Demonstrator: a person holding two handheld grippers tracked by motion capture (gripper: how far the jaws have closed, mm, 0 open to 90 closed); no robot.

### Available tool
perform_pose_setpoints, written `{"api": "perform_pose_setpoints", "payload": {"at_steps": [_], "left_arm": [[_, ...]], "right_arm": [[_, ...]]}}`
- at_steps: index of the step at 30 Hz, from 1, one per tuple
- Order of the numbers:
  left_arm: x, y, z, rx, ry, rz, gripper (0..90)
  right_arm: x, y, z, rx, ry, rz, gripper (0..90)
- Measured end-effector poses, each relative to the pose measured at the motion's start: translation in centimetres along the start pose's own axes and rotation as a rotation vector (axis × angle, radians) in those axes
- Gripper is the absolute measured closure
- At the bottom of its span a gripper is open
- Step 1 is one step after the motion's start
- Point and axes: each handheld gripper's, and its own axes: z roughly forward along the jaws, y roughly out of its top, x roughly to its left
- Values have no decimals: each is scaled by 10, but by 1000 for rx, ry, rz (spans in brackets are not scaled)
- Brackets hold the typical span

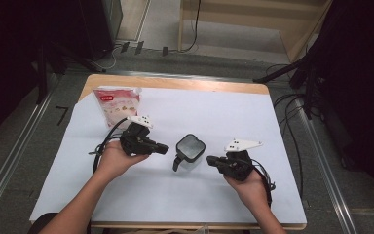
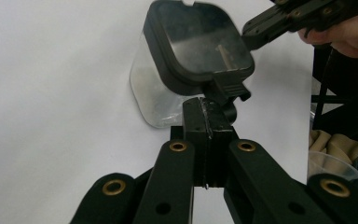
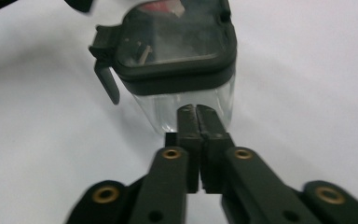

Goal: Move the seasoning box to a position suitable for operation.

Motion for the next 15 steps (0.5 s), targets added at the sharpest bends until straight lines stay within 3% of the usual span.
{"api": "perform_pose_setpoints", "payload": {"at_steps": [7,15], "left_arm": [[2,-3,24,51,-18,10,900],[-3,-2,37,79,-16,17,900]], "right_arm": [[0,2,10,3,-4,12,900],[1,6,14,1,15,30,900]]}}
